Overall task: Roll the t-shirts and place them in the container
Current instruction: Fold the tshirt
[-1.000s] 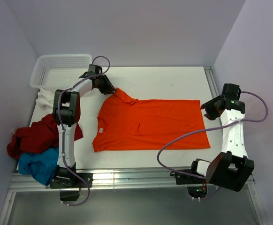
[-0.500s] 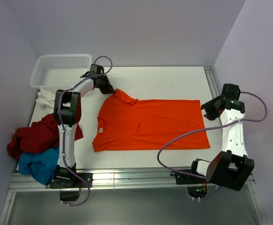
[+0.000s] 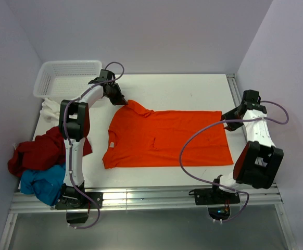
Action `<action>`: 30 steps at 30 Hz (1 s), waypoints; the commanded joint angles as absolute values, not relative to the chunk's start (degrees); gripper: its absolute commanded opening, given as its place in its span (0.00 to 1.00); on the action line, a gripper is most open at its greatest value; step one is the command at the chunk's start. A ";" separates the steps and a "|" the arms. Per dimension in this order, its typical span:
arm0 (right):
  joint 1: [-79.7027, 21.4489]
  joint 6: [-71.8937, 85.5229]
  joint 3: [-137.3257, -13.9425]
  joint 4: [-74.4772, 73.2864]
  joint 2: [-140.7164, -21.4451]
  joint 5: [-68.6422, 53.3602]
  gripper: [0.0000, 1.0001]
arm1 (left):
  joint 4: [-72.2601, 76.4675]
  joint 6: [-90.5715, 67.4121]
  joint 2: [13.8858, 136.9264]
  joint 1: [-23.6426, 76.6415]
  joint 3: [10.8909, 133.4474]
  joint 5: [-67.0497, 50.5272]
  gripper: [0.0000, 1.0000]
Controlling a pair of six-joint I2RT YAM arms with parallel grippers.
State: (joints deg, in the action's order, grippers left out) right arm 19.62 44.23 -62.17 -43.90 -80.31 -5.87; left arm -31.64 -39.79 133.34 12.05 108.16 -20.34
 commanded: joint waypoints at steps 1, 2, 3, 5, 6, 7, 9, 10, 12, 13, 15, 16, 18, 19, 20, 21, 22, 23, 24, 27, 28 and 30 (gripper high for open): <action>19.25 43.51 -66.00 -39.73 -84.36 -5.54 0.47 | -34.01 -39.46 126.74 12.30 107.06 -22.76 0.00; 19.16 43.42 -66.44 -39.55 -85.51 -5.54 0.47 | -34.10 -39.55 126.39 12.30 106.70 -23.02 0.00; 19.25 43.50 -67.66 -39.38 -87.69 -5.45 0.47 | -34.36 -39.64 125.60 12.30 106.44 -23.20 0.00; 19.25 43.50 -69.25 -39.03 -89.90 -5.19 0.47 | -34.71 -39.73 124.90 12.39 105.91 -23.64 0.00; 19.25 43.51 -70.91 -39.02 -92.09 -5.10 0.47 | -34.98 -39.64 124.28 12.39 105.91 -23.73 0.00; 19.25 43.59 -71.80 -39.11 -93.24 -5.01 0.47 | -35.50 -39.55 124.02 12.39 106.00 -23.82 0.00; 19.25 43.77 -74.60 -39.46 -96.66 -4.92 0.47 | -36.03 -39.55 123.40 12.39 106.17 -24.52 0.00; 19.25 44.12 -75.40 -39.72 -97.64 -5.01 0.47 | -36.47 -39.46 123.22 12.39 106.43 -24.78 0.00; 19.25 44.47 -78.03 -39.99 -100.79 -5.10 0.47 | -37.09 -39.46 122.61 12.39 106.52 -25.49 0.00; 19.34 44.82 -78.92 -40.16 -101.77 -5.10 0.47 | -37.09 -39.46 122.35 12.48 106.35 -25.58 0.00; 19.42 45.44 -81.46 -40.52 -104.66 -5.71 0.47 | -37.00 -39.46 121.73 12.48 106.00 -26.19 0.00; 19.42 45.96 -82.26 -40.69 -105.55 -6.06 0.47 | -37.18 -39.29 121.64 12.48 106.08 -26.28 0.00; 19.51 46.67 -84.36 -40.87 -107.74 -6.33 0.47 | -37.88 -39.02 121.55 12.48 106.26 -26.54 0.00; 19.42 47.28 -84.98 -41.04 -108.36 -6.59 0.47 | -38.23 -38.76 121.64 12.48 106.43 -26.54 0.00; 19.51 47.63 -85.51 -41.13 -108.98 -6.59 0.47 | -38.32 -38.67 121.55 12.48 106.52 -26.54 0.00; 19.51 47.81 -86.56 -41.22 -110.20 -6.59 0.47 | -38.58 -38.50 121.47 12.48 106.61 -26.54 0.00; 19.51 48.33 -87.09 -41.31 -110.82 -6.94 0.47 | -38.67 -38.50 121.38 12.48 106.44 -26.54 0.00; 19.51 48.60 -87.62 -41.48 -111.44 -7.03 0.47 | -38.76 -38.41 121.29 12.48 106.44 -26.63 0.00; 19.51 48.78 -88.93 -42.35 -112.75 -6.86 0.47 | -39.02 -38.41 121.03 12.48 106.26 -26.63 0.00; 19.51 49.83 -90.70 -42.89 -114.78 -6.77 0.47 | -39.37 -38.06 120.41 12.48 105.73 -26.72 0.00; 19.42 50.44 -90.96 -43.15 -115.22 -6.42 0.47 | -39.64 -38.06 120.32 12.48 105.65 -26.98 0.00; 19.51 50.97 -91.14 -42.37 -115.92 -7.03 0.47 | -39.90 -37.88 119.89 12.48 105.21 -27.16 0.00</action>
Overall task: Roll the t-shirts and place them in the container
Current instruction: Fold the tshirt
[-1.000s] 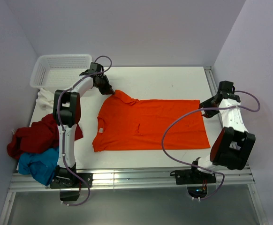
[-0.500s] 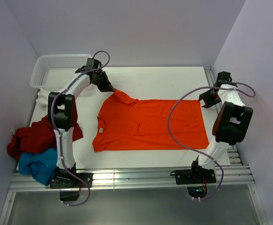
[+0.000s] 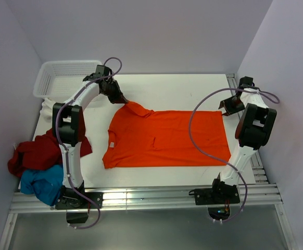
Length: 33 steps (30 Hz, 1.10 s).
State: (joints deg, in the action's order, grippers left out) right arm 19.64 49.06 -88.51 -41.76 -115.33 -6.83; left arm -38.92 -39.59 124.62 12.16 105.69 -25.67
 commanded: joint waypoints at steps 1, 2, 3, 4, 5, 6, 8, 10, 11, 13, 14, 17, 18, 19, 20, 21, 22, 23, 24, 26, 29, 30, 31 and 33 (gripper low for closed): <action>19.51 51.50 -91.40 -42.19 -116.36 -7.03 0.47 | -40.25 -37.88 119.80 12.48 105.12 -27.16 0.00; 19.51 51.59 -91.93 -42.19 -117.24 -7.12 0.47 | -40.34 -37.79 119.53 12.39 105.03 -27.25 0.00; 19.51 51.68 -92.37 -42.36 -117.68 -7.03 0.47 | -40.52 -37.62 119.44 12.48 104.94 -27.25 0.00; 19.51 52.20 -92.63 -42.80 -118.12 -6.77 0.47 | -40.60 -37.53 119.36 12.48 104.77 -27.25 0.01; 19.42 52.38 -92.90 -42.72 -118.73 -6.51 0.47 | -40.78 -37.44 119.27 12.48 104.77 -27.51 0.00; 19.51 52.64 -92.81 -42.37 -119.00 -6.42 0.47 | -40.96 -37.18 119.35 12.48 104.85 -27.60 0.00; 19.51 53.26 -92.81 -41.05 -119.61 -6.50 0.47 | -41.66 -36.92 119.44 12.48 105.12 -27.42 0.00; 19.51 53.88 -93.77 -40.95 -120.76 -6.86 0.47 | -41.92 -36.56 119.18 12.48 105.12 -27.33 0.00; 19.51 54.05 -94.39 -41.31 -121.98 -6.77 0.47 | -41.84 -36.48 119.09 12.48 105.03 -27.25 0.00; 19.51 54.67 -96.06 -42.71 -122.87 -5.19 0.46 | -41.40 -36.39 118.74 12.48 104.50 -27.42 0.00; 19.42 54.84 -96.24 -42.80 -123.05 -4.75 0.46 | -41.40 -36.39 118.74 12.48 104.50 -27.60 0.00; 19.51 55.28 -95.54 -41.40 -122.87 -3.96 0.46 | -40.87 -36.48 118.74 12.48 104.15 -28.73 0.00; 19.60 55.46 -95.71 -41.40 -123.05 -3.87 0.38 | -40.61 -36.65 118.91 12.48 103.98 -29.35 0.00; 19.51 55.37 -95.89 -41.40 -123.22 -4.39 0.32 | -40.34 -36.74 119.00 12.48 103.80 -30.05 0.00; 19.51 55.28 -96.58 -41.31 -123.92 -4.83 0.25 | -40.08 -36.91 118.92 12.48 103.71 -30.32 0.01; 19.51 55.11 -97.03 -42.00 -124.36 -5.01 0.13 | -39.90 -37.26 118.83 12.48 103.36 -30.41 0.00; 19.42 55.02 -97.38 -42.36 -124.63 -5.01 0.01 | -39.64 -37.35 118.74 12.48 103.19 -30.50 0.00; 19.51 55.11 -97.64 -42.62 -124.80 -5.10 0.00 | -39.73 -37.61 118.65 12.48 103.10 -30.59 0.00; 19.42 55.11 -97.47 -42.71 -124.72 -5.18 0.00 | -39.73 -37.79 118.57 12.48 103.10 -30.59 0.00; 19.51 54.76 -96.25 -41.84 -123.58 -5.80 0.00 | -39.38 -38.67 117.95 12.48 102.40 -30.85 0.00; 19.51 54.41 -94.84 -40.78 -122.00 -6.32 0.00 | -38.33 -40.94 116.55 12.48 100.47 -31.46 0.00; 19.51 53.88 -94.75 -40.78 -121.73 -6.42 0.00 | -37.97 -41.65 116.11 12.48 99.94 -31.73 0.00; 19.51 53.53 -94.66 -41.04 -121.55 -6.42 0.00 | -37.79 -42.36 115.76 12.48 99.41 -31.90 0.00; 19.51 52.65 -94.48 -41.31 -120.85 -6.68 0.00 | -37.53 -44.11 114.35 12.48 98.18 -31.90 0.00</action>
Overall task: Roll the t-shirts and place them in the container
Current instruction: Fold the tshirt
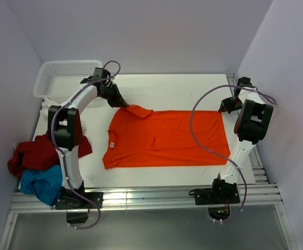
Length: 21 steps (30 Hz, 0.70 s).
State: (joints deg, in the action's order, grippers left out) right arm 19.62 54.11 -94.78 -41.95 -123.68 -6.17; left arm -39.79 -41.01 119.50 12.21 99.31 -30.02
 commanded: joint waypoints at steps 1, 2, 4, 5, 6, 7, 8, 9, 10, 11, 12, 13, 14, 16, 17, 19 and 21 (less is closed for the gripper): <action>19.60 52.39 -94.22 -41.13 -120.68 -6.85 0.00 | -37.44 -44.47 113.74 12.48 97.74 -31.64 0.00; 19.51 52.30 -93.70 -41.05 -120.06 -6.94 0.00 | -37.44 -45.26 112.43 12.48 97.04 -31.47 0.00; 19.60 51.77 -93.25 -40.69 -119.27 -7.47 0.00 | -37.44 -45.79 111.19 12.48 96.51 -30.59 0.00; 19.69 51.68 -92.82 -40.61 -119.01 -7.64 0.00 | -37.62 -46.31 110.14 12.48 96.24 -30.50 0.00; 19.69 51.59 -92.55 -40.34 -118.66 -7.82 0.00 | -37.88 -46.58 109.69 12.48 96.07 -30.59 0.00; 19.69 51.50 -92.29 -40.08 -118.39 -8.26 0.00 | -37.97 -46.84 109.34 12.48 96.06 -30.67 0.00; 19.77 51.24 -91.94 -39.90 -117.78 -8.35 0.00 | -38.14 -47.45 108.55 12.48 95.72 -30.67 0.00; 19.78 51.15 -91.76 -39.90 -117.51 -8.44 0.00 | -38.23 -47.72 108.02 12.48 95.36 -30.67 0.00; 19.78 50.98 -91.58 -39.82 -117.07 -8.70 0.00 | -37.97 -47.99 107.50 12.48 95.01 -30.41 0.00; 19.78 50.89 -91.58 -39.90 -116.98 -8.70 0.00 | -37.88 -48.42 106.53 12.48 94.23 -30.41 0.00; 19.86 50.54 -91.50 -39.99 -116.72 -8.70 0.00 | -37.79 -48.60 106.09 12.57 93.78 -30.24 0.00; 19.86 50.54 -91.32 -39.90 -116.37 -8.88 0.00 | -37.71 -48.69 105.65 12.57 93.43 -30.32 0.00; 19.95 50.36 -91.06 -39.99 -116.11 -8.96 0.00 | -37.79 -48.87 105.04 12.57 92.91 -30.15 0.00; 20.13 50.27 -90.79 -39.90 -115.58 -9.05 0.00 | -37.97 -48.95 104.33 12.57 92.55 -29.97 0.00; 20.13 50.19 -90.53 -39.90 -114.97 -9.05 0.00 | -38.14 -48.96 103.72 12.57 92.03 -29.80 0.00; 20.56 50.01 -90.18 -39.82 -114.26 -9.40 0.00 | -38.32 -49.04 103.19 12.66 91.67 -29.45 0.00; 20.92 49.75 -89.91 -40.16 -113.38 -9.58 0.00 | -38.50 -49.31 102.48 12.66 91.14 -29.53 0.00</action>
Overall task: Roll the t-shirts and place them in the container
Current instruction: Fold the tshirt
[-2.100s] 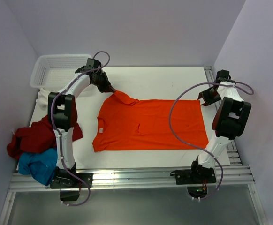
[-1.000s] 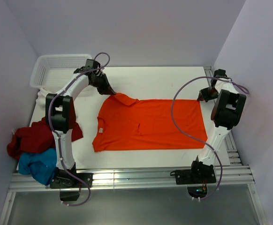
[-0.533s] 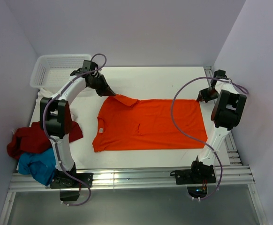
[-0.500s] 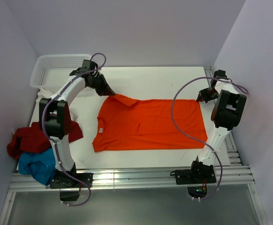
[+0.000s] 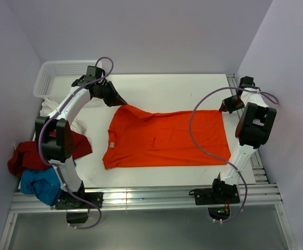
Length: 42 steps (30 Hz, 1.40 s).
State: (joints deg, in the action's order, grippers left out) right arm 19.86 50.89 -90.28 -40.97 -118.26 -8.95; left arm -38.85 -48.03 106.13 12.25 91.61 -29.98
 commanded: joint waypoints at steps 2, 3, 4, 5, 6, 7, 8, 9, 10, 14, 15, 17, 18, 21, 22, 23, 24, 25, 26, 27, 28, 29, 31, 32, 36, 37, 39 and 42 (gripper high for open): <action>21.36 49.57 -89.39 -40.43 -112.24 -9.84 0.00 | -38.58 -49.66 101.61 12.66 90.62 -29.53 0.00; 21.53 49.22 -89.04 -40.60 -111.80 -9.93 0.00 | -38.76 -49.75 101.25 12.66 90.53 -29.36 0.00; 21.88 49.13 -88.42 -40.52 -110.93 -10.02 0.00 | -38.93 -49.83 100.90 12.74 90.35 -29.27 0.01; 22.06 48.78 -88.07 -40.43 -110.40 -10.11 0.00 | -39.02 -50.01 100.38 12.74 90.18 -29.18 0.00; 22.23 48.69 -87.72 -40.52 -110.04 -10.11 0.00 | -39.37 -50.01 100.02 12.74 90.09 -29.09 0.00; 22.32 48.52 -87.37 -40.52 -109.26 -10.28 0.00 | -39.72 -50.01 99.85 12.74 90.09 -29.00 0.00; 22.67 48.34 -86.49 -40.60 -108.81 -10.37 0.00 | -39.99 -50.10 99.41 12.74 89.83 -29.00 0.00; 22.85 48.17 -86.05 -40.61 -108.46 -10.37 0.00 | -40.34 -50.18 99.06 12.74 89.65 -29.00 0.00; 22.94 48.08 -85.26 -40.69 -107.76 -10.46 0.00 | -40.43 -50.19 98.79 12.83 89.39 -29.09 0.00; 23.12 47.37 -82.97 -40.34 -106.52 -10.90 0.00 | -40.78 -51.06 95.81 12.83 87.11 -28.65 0.00; 23.12 47.20 -82.53 -40.43 -106.44 -10.99 0.00 | -40.78 -51.15 95.19 12.92 86.49 -28.48 0.00; 23.12 46.93 -81.65 -40.69 -106.35 -10.90 0.00 | -40.69 -51.59 93.44 13.01 84.48 -28.30 0.00; 23.12 46.85 -81.22 -40.69 -106.26 -10.81 0.00 | -40.69 -51.77 92.73 13.01 83.77 -28.04 0.00; 23.20 46.32 -79.81 -40.61 -105.30 -10.46 0.00 | -40.26 -52.12 90.27 13.27 80.95 -27.25 0.00; 23.20 46.14 -79.11 -40.52 -104.51 -10.37 0.00 | -40.17 -52.21 89.57 13.36 80.25 -27.07 0.00; 23.20 45.97 -78.93 -40.52 -104.07 -10.37 0.00 | -39.99 -52.38 88.43 13.45 78.85 -26.64 0.00; 23.20 45.71 -78.58 -40.60 -103.63 -10.28 0.00 | -39.82 -52.47 87.90 13.45 78.23 -26.54 0.00; 23.20 45.53 -78.14 -40.69 -102.75 -10.28 0.00 | -39.64 -52.73 86.76 13.53 76.74 -26.37 0.00; 23.20 45.01 -77.96 -40.69 -102.40 -10.28 0.00 | -39.38 -53.08 86.23 13.54 76.03 -26.19 0.00; 23.20 44.91 -77.78 -41.13 -101.61 -10.28 0.00 | -38.94 -53.35 85.61 13.62 75.33 -26.19 0.00; 23.20 44.56 -77.35 -41.31 -101.17 -10.28 0.00 | -38.67 -53.78 84.39 13.71 74.02 -25.93 0.00; 23.20 44.47 -77.17 -41.48 -100.81 -10.28 0.00 | -38.58 -53.88 83.85 13.88 73.48 -25.84 0.00; 23.29 44.12 -76.12 -41.66 -99.32 -10.55 0.00 | -38.41 -54.31 82.54 14.24 72.08 -25.49 0.00; 23.29 44.03 -75.77 -41.66 -98.79 -10.72 0.00 | -38.50 -54.32 82.09 14.33 71.64 -25.23 0.00; 23.38 43.95 -74.01 -41.66 -95.55 -11.51 0.00 | -38.41 -54.58 80.34 14.76 69.61 -24.52 0.00; 23.38 43.86 -73.39 -41.75 -95.19 -11.60 0.00 | -38.58 -54.58 79.81 14.77 69.00 -24.35 0.00; 23.38 43.51 -72.78 -42.19 -94.13 -11.60 0.00 | -38.67 -54.84 78.58 14.85 68.03 -23.91 0.00; 23.47 42.98 -71.46 -42.72 -92.73 -11.51 0.00 | -38.67 -55.11 76.91 15.03 66.45 -23.64 0.00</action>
State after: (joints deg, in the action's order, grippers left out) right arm 22.92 44.40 -72.84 -41.93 -95.83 -11.11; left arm -39.86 -54.26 80.55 14.68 67.77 -24.69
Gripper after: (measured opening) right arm 0.009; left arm 0.012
